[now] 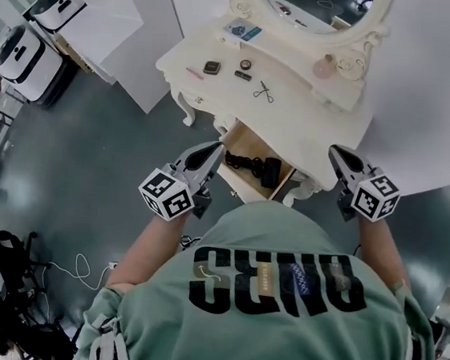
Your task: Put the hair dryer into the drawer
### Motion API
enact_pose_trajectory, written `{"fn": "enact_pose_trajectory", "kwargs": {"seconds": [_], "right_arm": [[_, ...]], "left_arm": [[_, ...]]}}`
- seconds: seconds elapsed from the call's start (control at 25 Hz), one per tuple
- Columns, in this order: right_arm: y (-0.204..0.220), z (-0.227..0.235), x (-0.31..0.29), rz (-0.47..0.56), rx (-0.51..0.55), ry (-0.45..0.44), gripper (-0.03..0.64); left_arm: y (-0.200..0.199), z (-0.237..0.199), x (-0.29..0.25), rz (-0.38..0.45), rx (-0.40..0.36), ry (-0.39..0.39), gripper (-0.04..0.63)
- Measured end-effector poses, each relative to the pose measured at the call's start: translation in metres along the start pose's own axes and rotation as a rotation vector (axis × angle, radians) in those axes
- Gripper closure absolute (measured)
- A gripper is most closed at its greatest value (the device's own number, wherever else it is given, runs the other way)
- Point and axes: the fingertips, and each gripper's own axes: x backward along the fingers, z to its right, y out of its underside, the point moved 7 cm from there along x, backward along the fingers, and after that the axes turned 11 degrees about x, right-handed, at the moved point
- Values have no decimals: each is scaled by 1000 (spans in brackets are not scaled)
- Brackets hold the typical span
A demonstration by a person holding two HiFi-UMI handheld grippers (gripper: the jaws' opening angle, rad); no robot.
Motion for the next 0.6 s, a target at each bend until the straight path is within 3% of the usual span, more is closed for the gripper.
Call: {"fn": "enact_pose_trajectory", "kwargs": {"seconds": [0.32,0.6], "right_arm": [[14,5,-6,-18,-71,23,623],[18,4,-6,-30,-45,24,623]], "left_arm": [[-6,6,-5,4,-36,-5,586],[-5,8,0,9,-43,-22,584]]}}
